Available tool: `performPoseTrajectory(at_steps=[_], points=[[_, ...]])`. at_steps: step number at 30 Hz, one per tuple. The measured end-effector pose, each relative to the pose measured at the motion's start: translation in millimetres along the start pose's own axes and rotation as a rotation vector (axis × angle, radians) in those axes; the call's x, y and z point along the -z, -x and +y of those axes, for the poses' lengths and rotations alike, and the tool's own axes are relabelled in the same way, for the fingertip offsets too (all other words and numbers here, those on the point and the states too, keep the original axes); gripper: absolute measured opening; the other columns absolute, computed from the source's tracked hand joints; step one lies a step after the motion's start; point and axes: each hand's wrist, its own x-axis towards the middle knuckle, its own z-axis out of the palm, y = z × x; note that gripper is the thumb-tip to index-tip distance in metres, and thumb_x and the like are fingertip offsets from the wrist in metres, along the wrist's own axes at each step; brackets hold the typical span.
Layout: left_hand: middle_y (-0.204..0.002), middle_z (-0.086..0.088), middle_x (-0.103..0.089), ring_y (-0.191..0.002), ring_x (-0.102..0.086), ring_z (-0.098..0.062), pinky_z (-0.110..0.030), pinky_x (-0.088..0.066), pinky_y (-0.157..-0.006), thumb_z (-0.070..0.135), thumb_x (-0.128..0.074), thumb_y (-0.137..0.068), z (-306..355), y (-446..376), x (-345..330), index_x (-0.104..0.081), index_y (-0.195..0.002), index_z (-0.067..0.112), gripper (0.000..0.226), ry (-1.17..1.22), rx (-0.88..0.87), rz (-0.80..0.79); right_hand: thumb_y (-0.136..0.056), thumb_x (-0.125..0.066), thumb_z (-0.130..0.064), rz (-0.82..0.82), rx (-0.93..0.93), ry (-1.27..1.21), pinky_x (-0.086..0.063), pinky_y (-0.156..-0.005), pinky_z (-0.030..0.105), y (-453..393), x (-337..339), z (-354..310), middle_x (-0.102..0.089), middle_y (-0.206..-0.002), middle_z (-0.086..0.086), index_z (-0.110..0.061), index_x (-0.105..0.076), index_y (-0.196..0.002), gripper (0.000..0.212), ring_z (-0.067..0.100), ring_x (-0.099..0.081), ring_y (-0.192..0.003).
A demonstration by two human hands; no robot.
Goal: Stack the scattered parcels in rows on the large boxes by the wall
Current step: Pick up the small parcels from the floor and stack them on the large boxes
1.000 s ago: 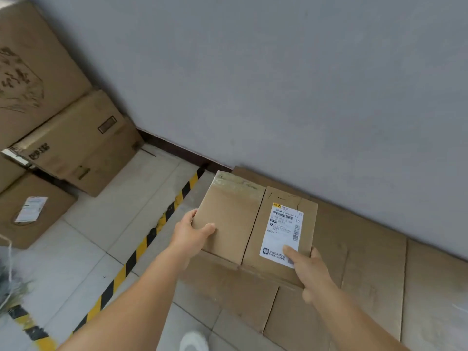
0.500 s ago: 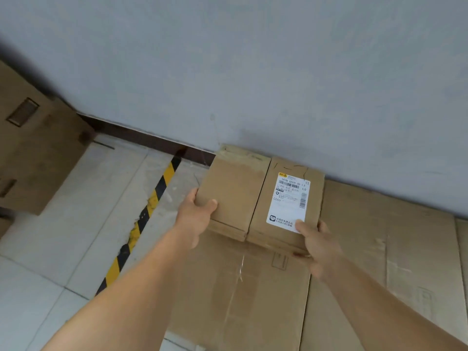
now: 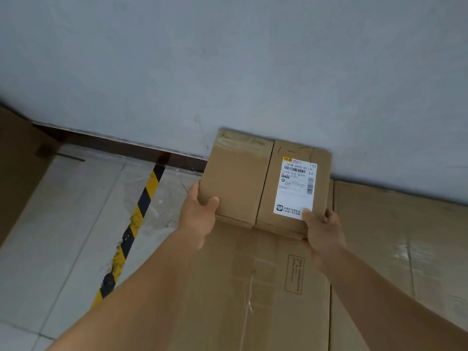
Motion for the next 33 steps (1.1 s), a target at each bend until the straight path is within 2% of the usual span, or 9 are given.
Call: performPoseTrajectory(at_steps=[2, 9, 13, 15, 17, 19, 24, 29, 33], points=[[-0.141, 0.000, -0.048, -0.125, -0.048, -0.022, -0.037, -0.042, -0.103, 0.019, -0.053, -0.097, 1, -2, -3, -0.026, -0.151, 0.028, 0.061, -0.009, -0.006, 0.014, -0.085, -0.067, -0.034, 0.007, 0.010, 0.000, -0.052, -0.092, 0.049, -1, -1, -4, -0.065, -0.103, -0.013, -0.035, -0.053, -0.118, 0.036, 0.020, -0.064, -0.099], [-0.143, -0.003, -0.045, -0.127, -0.046, -0.023, -0.035, -0.040, -0.101, 0.020, -0.050, -0.098, 4, 0, -7, -0.021, -0.152, 0.028, 0.062, -0.069, -0.005, 0.010, -0.088, -0.064, -0.033, 0.036, 0.022, 0.026, -0.052, -0.092, 0.047, 2, -1, -7, -0.064, -0.103, -0.010, -0.032, -0.053, -0.124, 0.038, 0.020, -0.063, -0.097], [-0.157, -0.007, -0.020, -0.137, -0.034, -0.028, -0.036, -0.035, -0.103, 0.031, -0.049, -0.098, 7, 8, -9, -0.001, -0.154, 0.029, 0.074, -0.172, 0.040, 0.009, -0.091, -0.060, -0.035, -0.012, 0.005, 0.117, -0.050, -0.094, 0.047, 7, 5, -17, -0.061, -0.104, -0.010, -0.028, -0.047, -0.131, 0.043, 0.017, -0.058, -0.093], [-0.160, -0.009, -0.003, -0.142, -0.024, -0.029, -0.039, -0.031, -0.107, 0.038, -0.051, -0.096, 10, 23, -13, 0.008, -0.153, 0.029, 0.082, -0.231, 0.057, 0.018, -0.090, -0.059, -0.041, -0.024, 0.003, 0.173, -0.048, -0.094, 0.043, 14, 10, -23, -0.060, -0.118, -0.005, -0.024, -0.038, -0.140, 0.057, 0.018, -0.057, -0.098], [-0.160, -0.006, 0.012, -0.146, -0.013, -0.027, -0.040, -0.027, -0.111, 0.043, -0.052, -0.094, 13, 43, -18, 0.015, -0.151, 0.029, 0.090, -0.252, 0.076, 0.026, -0.088, -0.059, -0.048, -0.031, -0.011, 0.219, -0.042, -0.101, 0.040, 27, 17, -27, -0.047, -0.142, 0.000, -0.021, -0.023, -0.150, 0.077, 0.024, -0.052, -0.119], [-0.159, -0.004, 0.018, -0.147, -0.006, -0.024, -0.039, -0.024, -0.113, 0.045, -0.053, -0.093, 16, 67, -24, 0.018, -0.150, 0.028, 0.093, -0.246, 0.076, 0.041, -0.089, -0.058, -0.050, -0.052, -0.011, 0.257, -0.035, -0.106, 0.040, 43, 28, -30, -0.033, -0.153, 0.002, -0.021, -0.012, -0.154, 0.084, 0.026, -0.040, -0.134], [-0.160, 0.000, 0.016, -0.148, -0.005, -0.018, -0.037, -0.018, -0.114, 0.042, -0.051, -0.095, 39, 136, -32, 0.014, -0.151, 0.028, 0.087, -0.233, 0.037, 0.044, -0.091, -0.053, -0.052, -0.126, 0.062, 0.335, -0.030, -0.109, 0.037, 92, 66, -44, -0.026, -0.157, -0.001, -0.024, -0.012, -0.154, 0.080, 0.025, -0.032, -0.140], [-0.161, 0.002, 0.004, -0.146, -0.009, -0.013, -0.029, -0.015, -0.114, 0.036, -0.049, -0.097, 71, 214, -40, 0.000, -0.154, 0.026, 0.076, -0.226, -0.066, -0.060, -0.094, -0.050, -0.048, -0.190, 0.174, 0.435, -0.029, -0.109, 0.033, 151, 118, -63, -0.028, -0.156, -0.004, -0.027, -0.017, -0.153, 0.071, 0.022, -0.033, -0.140], [-0.160, 0.003, -0.009, -0.145, -0.020, -0.018, -0.035, -0.019, -0.116, 0.040, -0.050, -0.096, 90, 271, -46, -0.008, -0.154, 0.023, 0.074, -0.327, -0.140, -0.104, -0.093, -0.055, -0.042, -0.164, 0.301, 0.527, -0.026, -0.113, 0.034, 194, 171, -73, -0.023, -0.158, -0.005, -0.026, -0.020, -0.152, 0.071, 0.016, -0.026, -0.143]])
